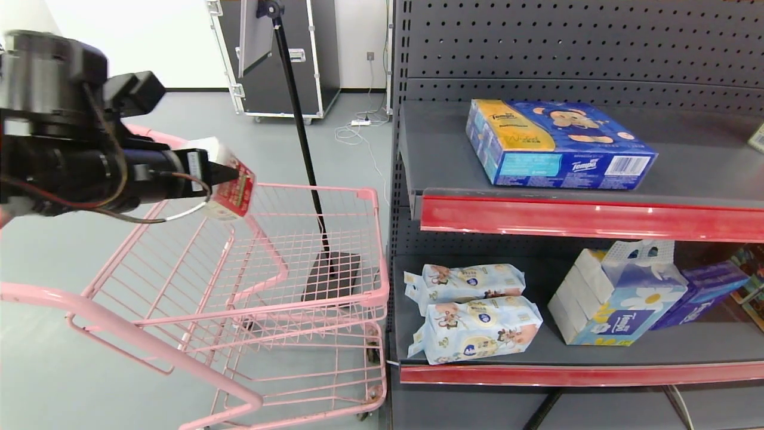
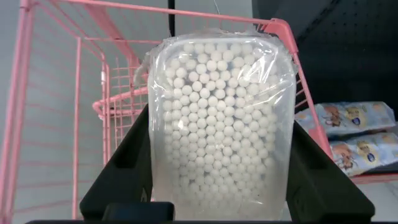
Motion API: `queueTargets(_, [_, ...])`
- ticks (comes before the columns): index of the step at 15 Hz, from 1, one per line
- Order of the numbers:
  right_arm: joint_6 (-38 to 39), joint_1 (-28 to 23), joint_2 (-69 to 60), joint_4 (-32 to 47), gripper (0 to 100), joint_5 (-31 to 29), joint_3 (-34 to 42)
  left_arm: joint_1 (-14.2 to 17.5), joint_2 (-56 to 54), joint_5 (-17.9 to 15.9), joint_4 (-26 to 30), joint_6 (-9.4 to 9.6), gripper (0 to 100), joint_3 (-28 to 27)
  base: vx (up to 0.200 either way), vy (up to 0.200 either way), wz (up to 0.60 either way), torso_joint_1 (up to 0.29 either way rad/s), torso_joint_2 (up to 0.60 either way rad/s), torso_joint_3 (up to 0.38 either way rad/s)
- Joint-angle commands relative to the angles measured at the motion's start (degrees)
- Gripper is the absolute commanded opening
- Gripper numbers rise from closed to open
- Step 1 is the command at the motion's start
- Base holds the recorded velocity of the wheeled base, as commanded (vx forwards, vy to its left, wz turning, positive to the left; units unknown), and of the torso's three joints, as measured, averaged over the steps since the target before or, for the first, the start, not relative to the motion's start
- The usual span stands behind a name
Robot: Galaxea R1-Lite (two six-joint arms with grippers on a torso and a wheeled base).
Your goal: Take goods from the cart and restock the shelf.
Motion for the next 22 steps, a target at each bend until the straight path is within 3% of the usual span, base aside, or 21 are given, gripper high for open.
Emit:
queueTargets(1, [-0.01, 0.01, 0.06, -0.01, 100, 0.03, 0.0, 4.84, -27.01, -2.57, -0.14, 0.22, 0, 17.73, 0.0, 0.0, 0.0, 0.0, 0.0, 0.0])
queueTargets(3, [0.07, 0.01, 0.06, -0.01, 100, 0.03, 0.0, 5.46, -39.49, -2.84, -0.05, 0.49, 0, 26.61, 0.0, 0.0, 0.0, 0.0, 0.0, 0.0])
queueTargets(5, [-0.01, 0.01, 0.06, -0.01, 100, 0.03, 0.0, 5.46, -49.68, -2.75, 0.21, 1.19, 0, 33.37, 0.0, 0.0, 0.0, 0.0, 0.0, 0.0])
queueTargets(6, [-0.01, 0.01, 0.06, -0.01, 100, -0.06, 0.0, 5.46, -50.39, -2.75, 0.21, 1.19, 0, 33.99, 0.0, 0.0, 0.0, 0.0, 0.0, 0.0])
queueTargets(7, [0.07, 0.01, 0.06, -0.01, 100, 0.03, 0.0, 5.54, -57.77, -2.22, 0.39, 1.19, 0, 39.7, 0.0, 0.0, 0.0, 0.017, -0.13, -0.085])
queueTargets(8, [0.07, 0.01, 0.06, -0.01, 100, 0.03, 0.0, 5.63, -60.23, -1.87, 0.65, 1.19, 0, 41.63, 0.0, 0.0, 0.0, 0.076, -0.31, -0.217])
queueTargets(16, [-0.01, 0.01, 0.06, -0.01, 100, -0.06, 0.0, 5.28, -71.3, -5.3, 0.74, 1.63, 0, 47.96, 0.0, 0.0, 0.0, 0.152, -0.51, -0.346])
queueTargets(19, [-0.01, 0.01, 0.06, -0.01, 100, 0.03, 0.0, 5.1, -73.94, -5.56, 1.62, 2.42, 0, 48.84, 0.0, 0.0, 0.0, 0.211, -0.6, -0.38])
queueTargets(22, [0.07, 0.01, 0.06, -0.01, 100, 0.03, 0.0, 4.58, -73.85, -5.65, 1.53, 4.88, 0, 48.58, 0.0, 0.0, 0.0, 0.207, -0.53, -0.328])
